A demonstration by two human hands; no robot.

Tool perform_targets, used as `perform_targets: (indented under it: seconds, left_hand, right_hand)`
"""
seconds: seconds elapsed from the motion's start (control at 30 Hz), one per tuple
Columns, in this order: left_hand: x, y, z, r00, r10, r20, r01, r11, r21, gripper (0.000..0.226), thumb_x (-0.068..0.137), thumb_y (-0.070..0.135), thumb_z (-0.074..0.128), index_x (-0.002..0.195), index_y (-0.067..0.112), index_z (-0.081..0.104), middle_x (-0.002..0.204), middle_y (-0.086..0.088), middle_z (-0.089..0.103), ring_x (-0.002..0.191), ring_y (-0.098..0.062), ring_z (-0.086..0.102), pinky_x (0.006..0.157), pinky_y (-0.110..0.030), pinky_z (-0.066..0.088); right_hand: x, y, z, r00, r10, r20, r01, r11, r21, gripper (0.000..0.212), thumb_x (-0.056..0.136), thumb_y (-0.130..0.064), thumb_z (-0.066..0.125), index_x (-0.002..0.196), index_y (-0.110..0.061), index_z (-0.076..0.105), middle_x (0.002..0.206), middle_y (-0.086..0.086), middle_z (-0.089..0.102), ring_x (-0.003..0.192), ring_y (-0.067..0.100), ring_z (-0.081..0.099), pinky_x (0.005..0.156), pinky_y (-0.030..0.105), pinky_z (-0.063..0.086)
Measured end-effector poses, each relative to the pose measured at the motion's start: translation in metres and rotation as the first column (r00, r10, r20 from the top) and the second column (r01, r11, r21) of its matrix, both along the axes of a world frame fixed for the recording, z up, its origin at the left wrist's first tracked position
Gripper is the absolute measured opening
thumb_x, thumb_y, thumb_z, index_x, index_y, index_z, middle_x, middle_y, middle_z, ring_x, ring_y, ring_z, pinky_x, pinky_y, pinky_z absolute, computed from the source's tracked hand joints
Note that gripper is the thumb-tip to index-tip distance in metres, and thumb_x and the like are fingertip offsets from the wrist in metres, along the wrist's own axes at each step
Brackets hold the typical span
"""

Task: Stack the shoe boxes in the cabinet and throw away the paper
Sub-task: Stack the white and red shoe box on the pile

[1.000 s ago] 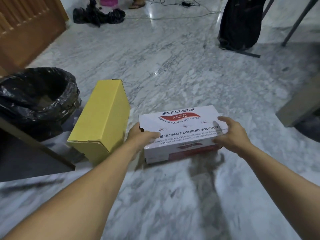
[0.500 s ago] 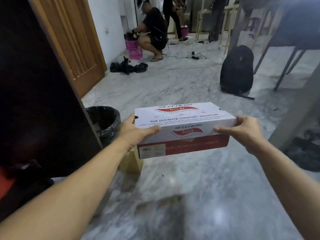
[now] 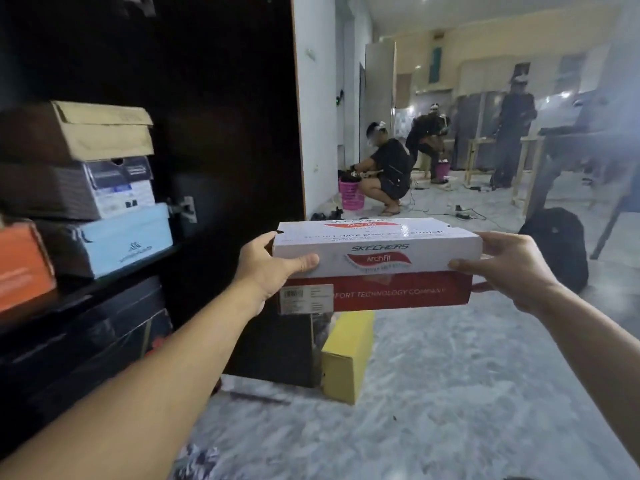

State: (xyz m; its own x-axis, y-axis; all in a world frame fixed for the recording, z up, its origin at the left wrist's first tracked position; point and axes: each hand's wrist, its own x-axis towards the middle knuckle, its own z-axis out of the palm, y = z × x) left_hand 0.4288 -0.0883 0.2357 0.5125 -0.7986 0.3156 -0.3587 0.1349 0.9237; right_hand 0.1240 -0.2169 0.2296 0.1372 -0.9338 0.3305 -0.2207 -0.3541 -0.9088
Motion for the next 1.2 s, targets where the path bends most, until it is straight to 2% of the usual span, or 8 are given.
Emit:
perform_targets:
  seconds: [0.1, 0.23, 0.33, 0.47, 0.67, 0.9, 1.07, 1.2]
  left_hand:
    - [0.023, 0.027, 0.025, 0.994, 0.108, 0.028, -0.108, 0.994, -0.017, 0.060, 0.065, 0.026, 0.088, 0.118, 0.016, 0.061, 0.109, 0.000, 0.067, 0.102, -0.020, 0.062, 0.085, -0.037, 0.054]
    - [0.051, 0.058, 0.054, 0.955, 0.268, 0.128, -0.260, 0.963, -0.076, 0.084, 0.069, 0.026, 0.085, 0.141, 0.020, 0.043, 0.122, 0.003, 0.056, 0.114, -0.018, 0.053, 0.093, -0.035, 0.049]
    - [0.070, 0.080, 0.071, 0.904, 0.352, 0.242, -0.329, 0.935, -0.132, 0.075, 0.075, 0.026, 0.081, 0.141, 0.027, 0.047, 0.128, 0.003, 0.053, 0.118, -0.018, 0.051, 0.098, -0.032, 0.047]
    - [0.091, 0.105, 0.093, 0.815, 0.476, 0.331, -0.447, 0.880, -0.162, 0.048, 0.078, 0.025, 0.079, 0.123, 0.025, 0.064, 0.128, -0.003, 0.056, 0.115, -0.021, 0.051, 0.094, -0.035, 0.048]
    - [0.111, 0.150, 0.126, 0.753, 0.591, 0.290, -0.545, 0.807, -0.228, 0.047, 0.075, 0.025, 0.081, 0.119, 0.017, 0.066, 0.135, -0.005, 0.055, 0.125, -0.022, 0.049, 0.097, -0.030, 0.041]
    - [0.126, 0.182, 0.167, 0.664, 0.745, 0.070, -0.675, 0.637, -0.372, 0.039, 0.070, 0.034, 0.084, 0.104, 0.017, 0.075, 0.103, 0.005, 0.073, 0.100, -0.012, 0.067, 0.089, -0.023, 0.050]
    - [0.137, 0.190, 0.193, 0.653, 0.751, 0.096, -0.699, 0.646, -0.307, 0.072, 0.067, 0.030, 0.086, 0.131, 0.017, 0.058, 0.132, 0.001, 0.057, 0.115, -0.015, 0.056, 0.100, -0.031, 0.047]
    - [0.138, 0.192, 0.210, 0.658, 0.739, 0.144, -0.691, 0.669, -0.274, 0.069, 0.073, 0.025, 0.083, 0.135, 0.012, 0.054, 0.134, -0.003, 0.054, 0.108, -0.012, 0.052, 0.088, -0.022, 0.041]
  right_hand:
    - [0.035, 0.009, 0.020, 0.998, 0.066, 0.019, -0.064, 0.994, -0.083, 0.062, 0.069, 0.001, 0.083, 0.126, -0.016, 0.063, 0.107, 0.009, 0.070, 0.087, 0.028, 0.071, 0.062, 0.043, 0.061]
    - [0.082, 0.021, 0.040, 0.988, 0.154, 0.013, -0.147, 0.962, -0.231, 0.068, 0.073, 0.000, 0.080, 0.110, -0.053, 0.062, 0.110, -0.003, 0.066, 0.094, 0.022, 0.068, 0.071, 0.042, 0.061]
    - [0.113, 0.029, 0.057, 0.990, 0.121, -0.079, -0.141, 0.932, -0.335, 0.062, 0.076, -0.007, 0.076, 0.128, -0.036, 0.060, 0.099, 0.005, 0.069, 0.086, 0.023, 0.067, 0.070, 0.026, 0.057]
    - [0.150, 0.044, 0.080, 0.979, 0.152, -0.135, -0.192, 0.907, -0.375, 0.050, 0.081, -0.015, 0.073, 0.128, -0.030, 0.061, 0.099, 0.004, 0.063, 0.080, 0.021, 0.064, 0.056, 0.013, 0.049]
    - [0.199, 0.072, 0.116, 0.953, 0.292, -0.087, -0.301, 0.860, -0.412, 0.049, 0.078, -0.036, 0.077, 0.125, -0.027, 0.064, 0.102, -0.003, 0.059, 0.102, 0.022, 0.061, 0.089, 0.042, 0.054]
    - [0.260, 0.089, 0.157, 0.931, 0.353, 0.089, -0.301, 0.884, -0.358, 0.039, 0.079, -0.052, 0.071, 0.105, -0.023, 0.071, 0.101, 0.003, 0.065, 0.092, 0.022, 0.065, 0.077, 0.042, 0.059]
    - [0.289, 0.087, 0.181, 0.915, 0.373, 0.152, -0.319, 0.902, -0.291, 0.032, 0.076, -0.048, 0.075, 0.098, -0.026, 0.067, 0.108, 0.003, 0.062, 0.090, 0.027, 0.066, 0.070, 0.048, 0.060]
    - [0.304, 0.080, 0.201, 0.898, 0.407, 0.168, -0.357, 0.896, -0.264, 0.033, 0.074, -0.041, 0.074, 0.105, -0.031, 0.069, 0.111, 0.005, 0.063, 0.090, 0.027, 0.066, 0.073, 0.045, 0.060]
